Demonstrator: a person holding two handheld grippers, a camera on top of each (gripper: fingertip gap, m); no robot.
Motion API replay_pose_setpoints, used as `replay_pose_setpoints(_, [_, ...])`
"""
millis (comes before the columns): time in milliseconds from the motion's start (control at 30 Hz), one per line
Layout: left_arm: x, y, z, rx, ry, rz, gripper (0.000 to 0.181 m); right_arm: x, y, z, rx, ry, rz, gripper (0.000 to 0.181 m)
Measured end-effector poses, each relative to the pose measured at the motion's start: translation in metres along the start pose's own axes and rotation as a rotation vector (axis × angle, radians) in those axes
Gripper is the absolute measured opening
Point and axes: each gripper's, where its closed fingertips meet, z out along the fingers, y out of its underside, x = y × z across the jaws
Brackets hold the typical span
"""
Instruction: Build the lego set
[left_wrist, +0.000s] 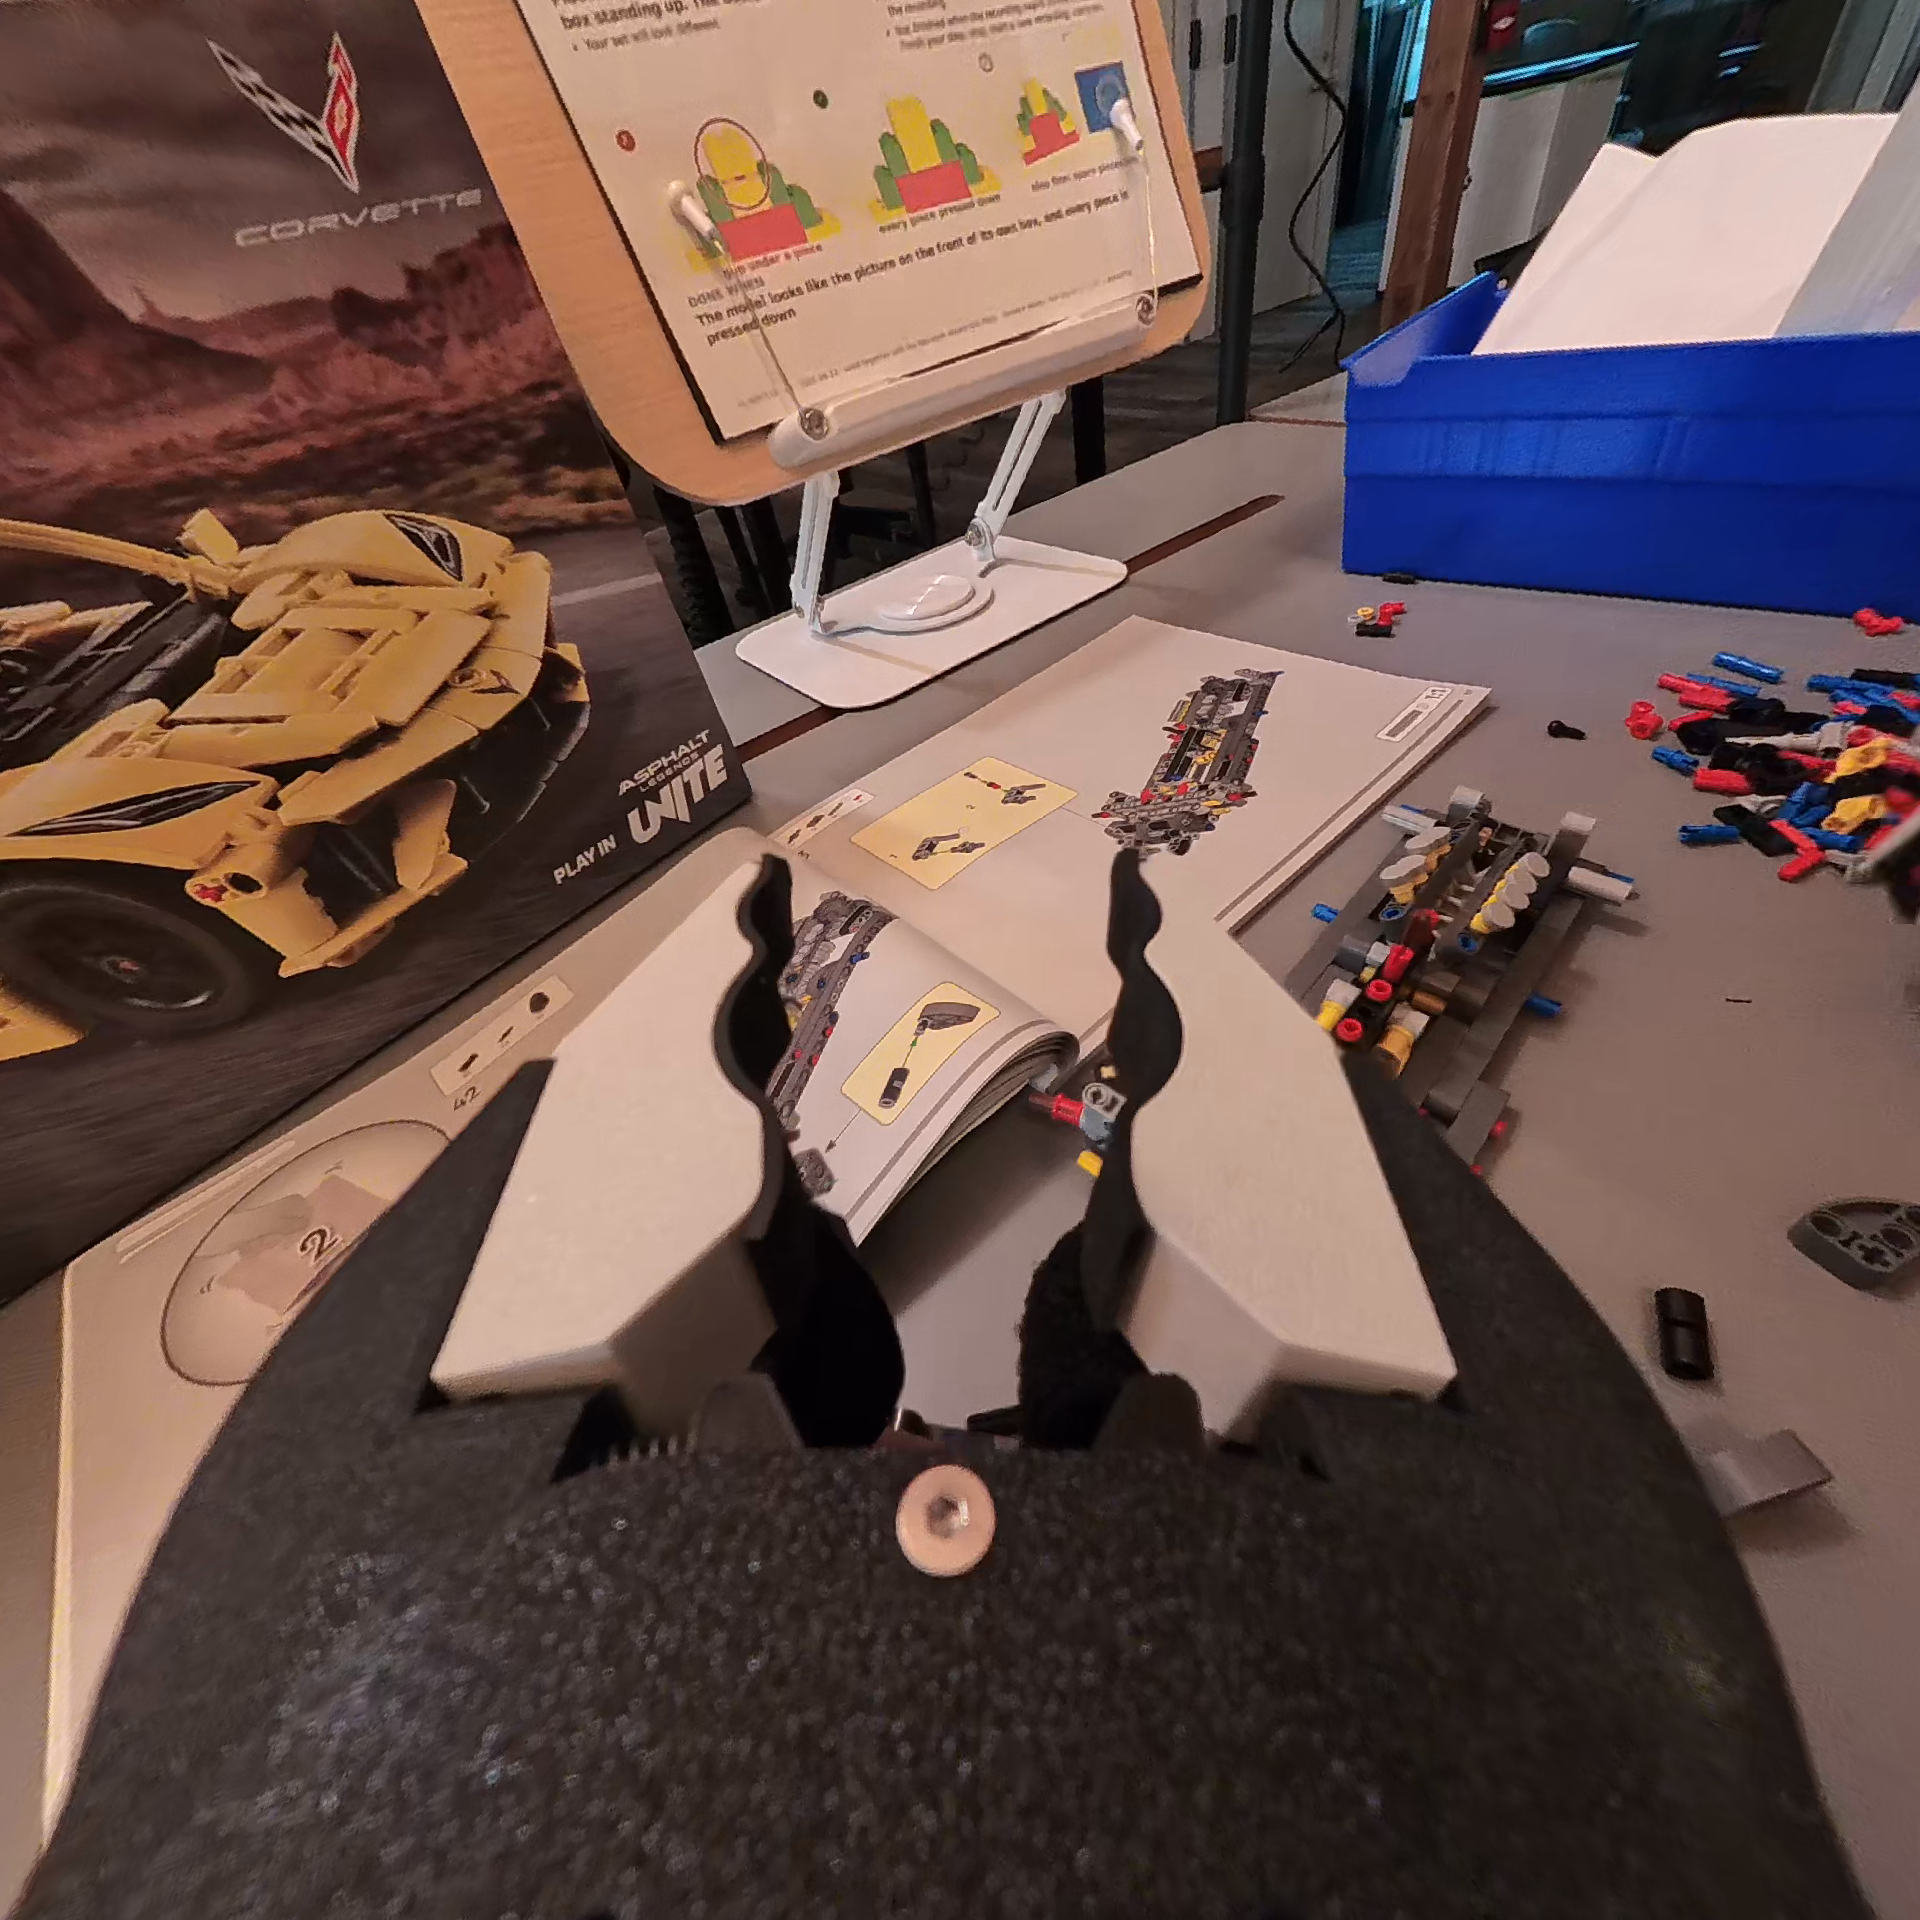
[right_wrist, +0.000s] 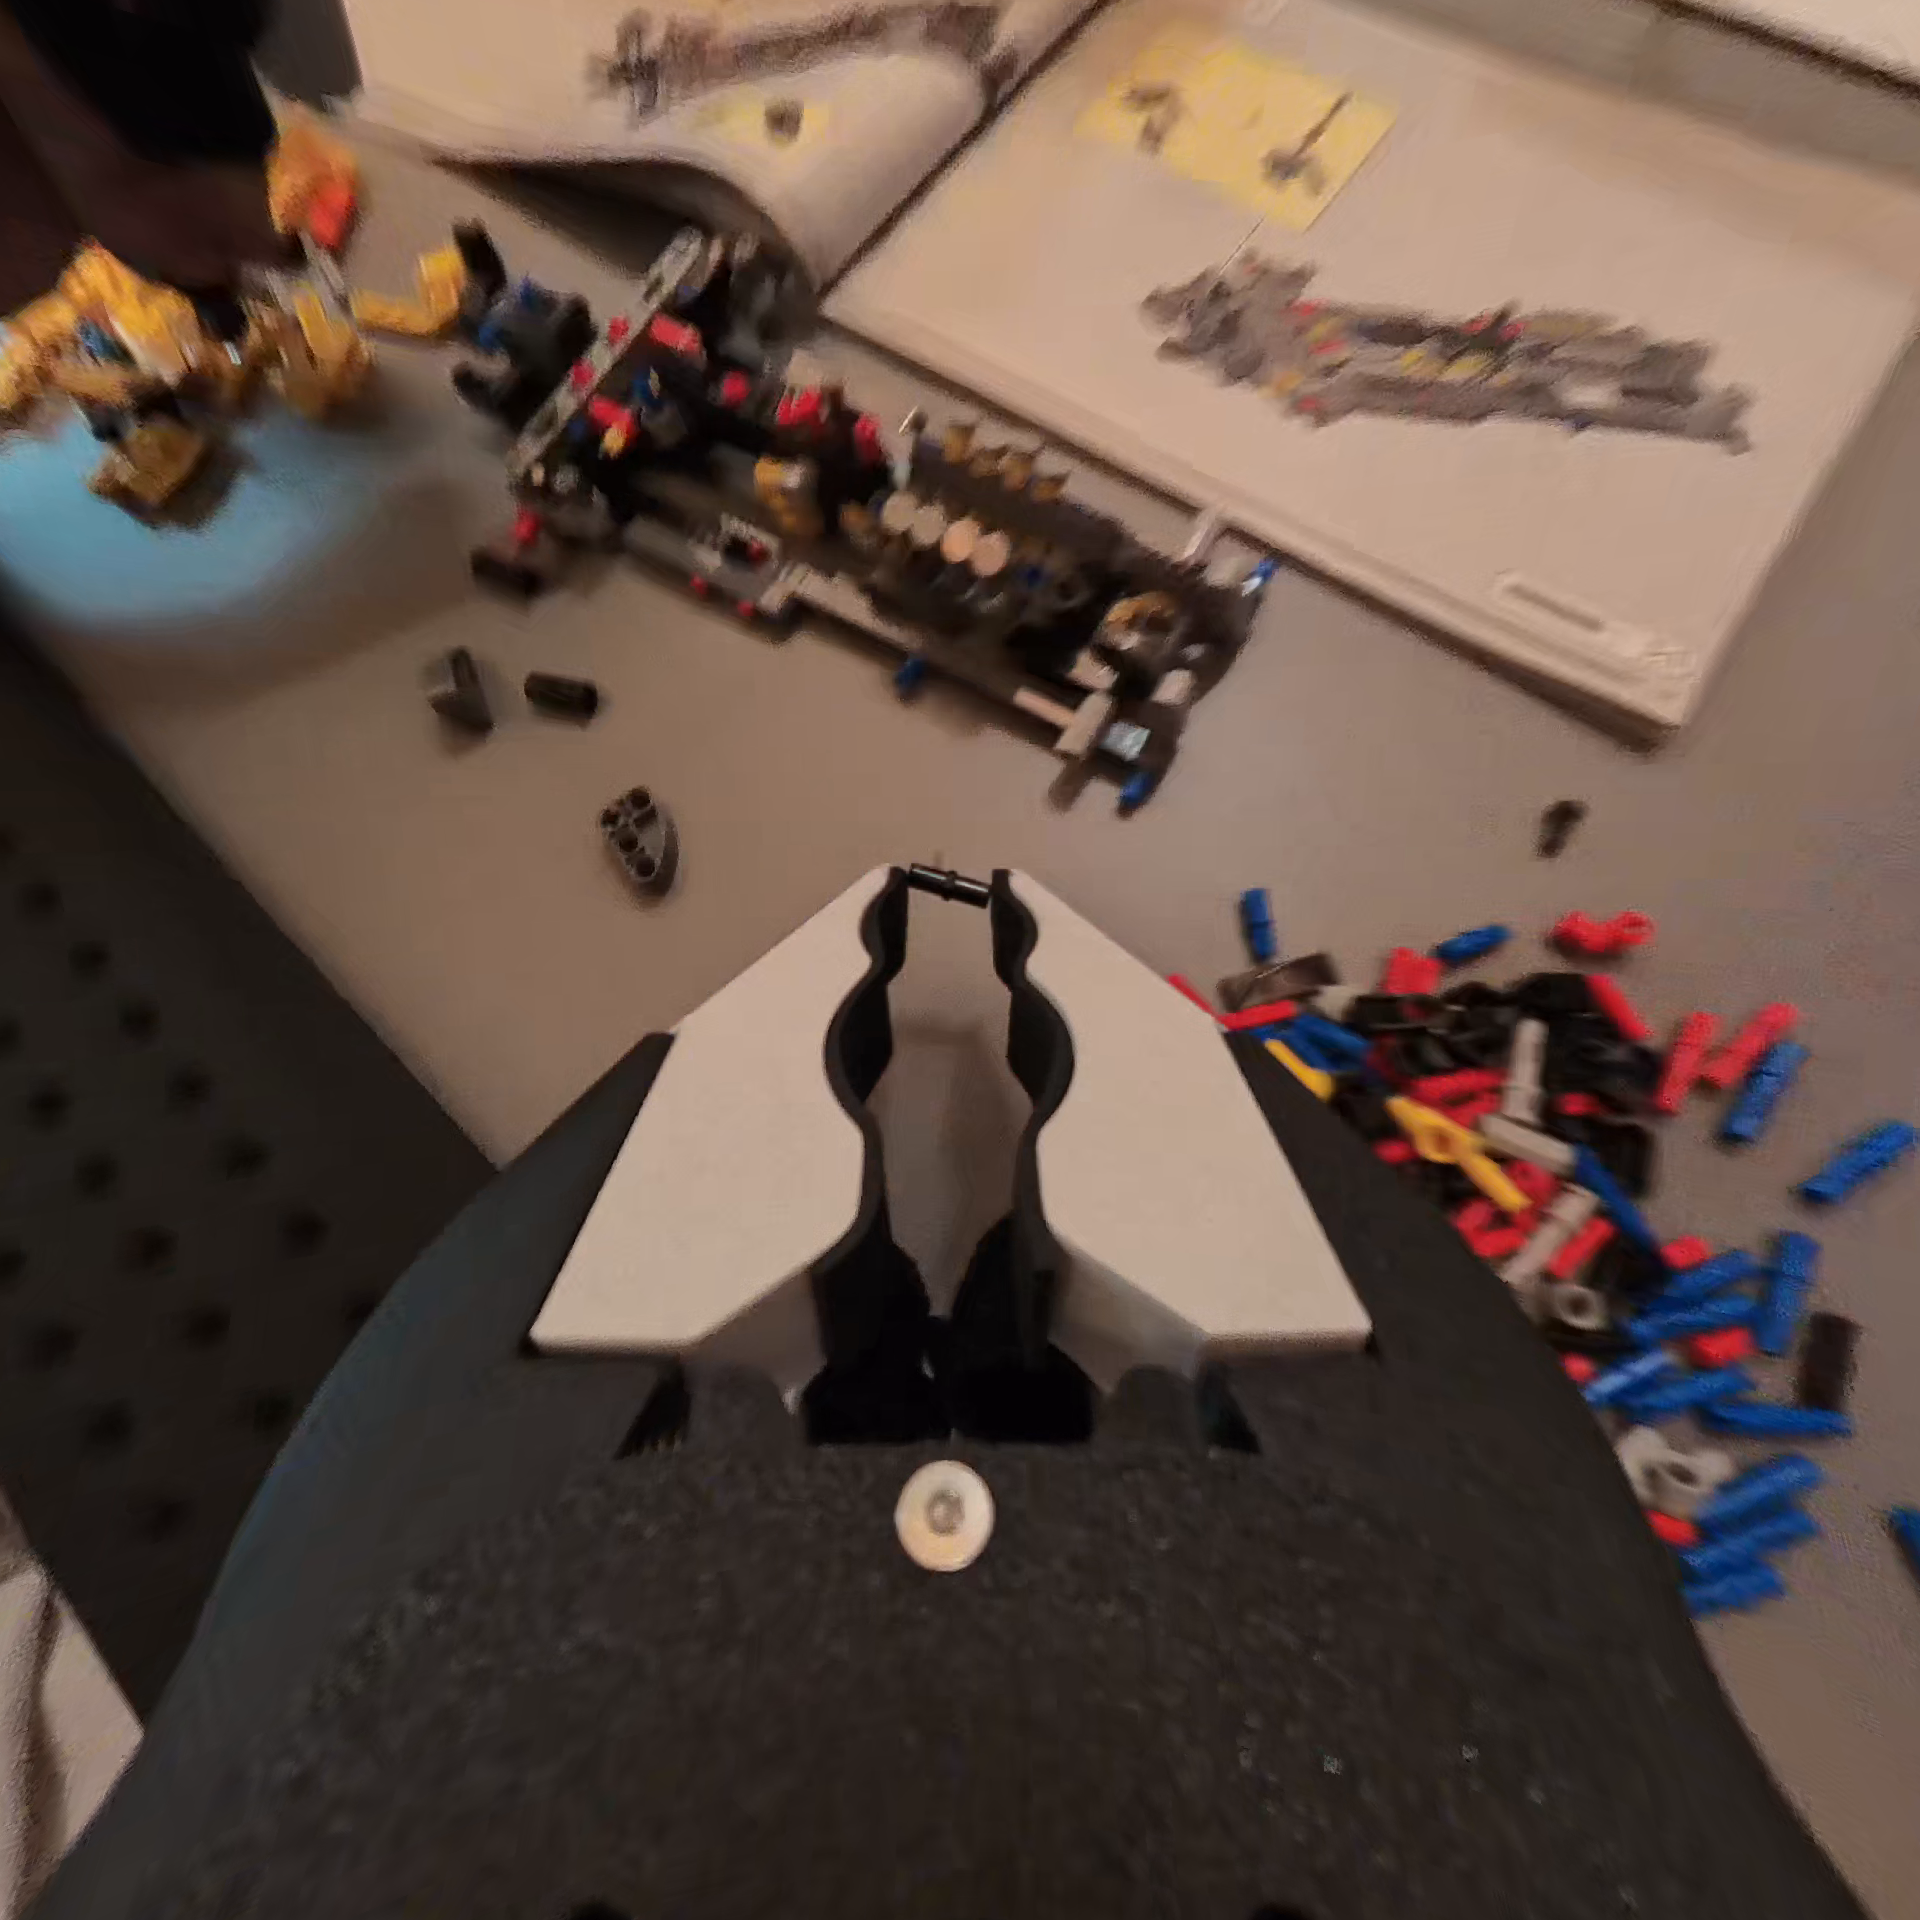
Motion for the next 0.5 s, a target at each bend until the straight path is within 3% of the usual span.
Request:
replay_pose_setpoints(233, [-0.007,0.002,-0.003,-0.009,-0.031,0.004,0.060,-0.031,0.017,0.036,-0.137,-0.007,-0.058,0.015])
replay_pose_setpoints(400, [-0.006,0.002,-0.003,-0.007,-0.030,0.010,0.060,-0.033,0.016,0.036,-0.129,-0.036,-0.047,0.018])
replay_pose_setpoints(500, [-0.006,0.002,-0.003,-0.011,-0.034,0.023,0.059,-0.014,0.001,0.016,-0.018,-0.009,0.014,0.028])
